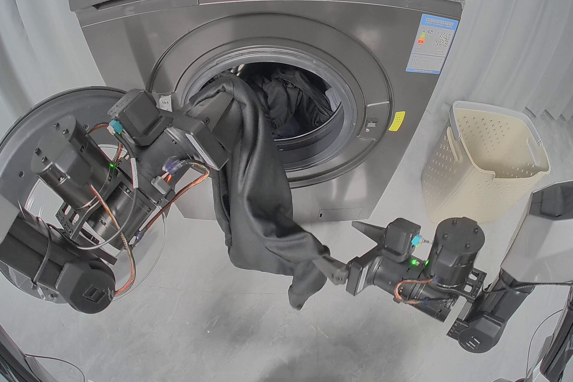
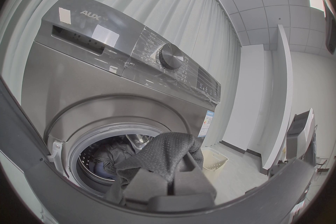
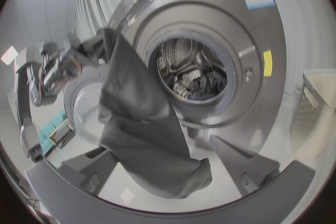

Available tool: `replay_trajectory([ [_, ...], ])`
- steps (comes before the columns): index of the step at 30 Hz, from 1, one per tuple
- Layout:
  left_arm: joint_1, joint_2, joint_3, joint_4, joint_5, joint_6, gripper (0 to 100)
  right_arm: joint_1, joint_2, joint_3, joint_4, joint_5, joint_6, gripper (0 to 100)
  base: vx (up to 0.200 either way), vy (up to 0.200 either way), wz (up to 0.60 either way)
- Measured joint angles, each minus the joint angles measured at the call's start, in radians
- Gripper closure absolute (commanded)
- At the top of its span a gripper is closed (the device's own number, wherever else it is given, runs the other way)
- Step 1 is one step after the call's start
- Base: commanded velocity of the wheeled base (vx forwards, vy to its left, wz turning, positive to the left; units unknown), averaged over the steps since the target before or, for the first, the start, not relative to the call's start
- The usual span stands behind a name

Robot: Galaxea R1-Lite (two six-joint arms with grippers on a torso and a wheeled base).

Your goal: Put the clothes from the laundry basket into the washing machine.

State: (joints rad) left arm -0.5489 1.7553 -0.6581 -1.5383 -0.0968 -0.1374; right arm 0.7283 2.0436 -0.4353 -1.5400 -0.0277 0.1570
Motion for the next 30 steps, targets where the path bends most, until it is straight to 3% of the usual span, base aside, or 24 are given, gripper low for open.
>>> replay_trajectory([
  [13, -0.021, -0.005, -0.014, 0.0, 0.0, 0.0, 100, 0.055, 0.087, 0.026, -0.001, 0.035, -0.009, 0, 0.0, 0.0, 0.0],
  [22, -0.023, -0.007, -0.015, 0.0, 0.0, 0.001, 100, 0.049, 0.111, 0.097, -0.001, 0.029, -0.009, 0, 0.0, 0.0, 0.0],
  [26, -0.028, -0.008, -0.015, -0.002, 0.0, 0.001, 100, 0.023, 0.121, 0.05, -0.001, 0.025, -0.01, 0, 0.0, 0.0, 0.0],
  [30, -0.037, -0.008, -0.013, -0.004, 0.0, 0.001, 100, 0.001, 0.137, -0.061, -0.001, 0.027, -0.014, 0, 0.0, 0.0, 0.0],
])
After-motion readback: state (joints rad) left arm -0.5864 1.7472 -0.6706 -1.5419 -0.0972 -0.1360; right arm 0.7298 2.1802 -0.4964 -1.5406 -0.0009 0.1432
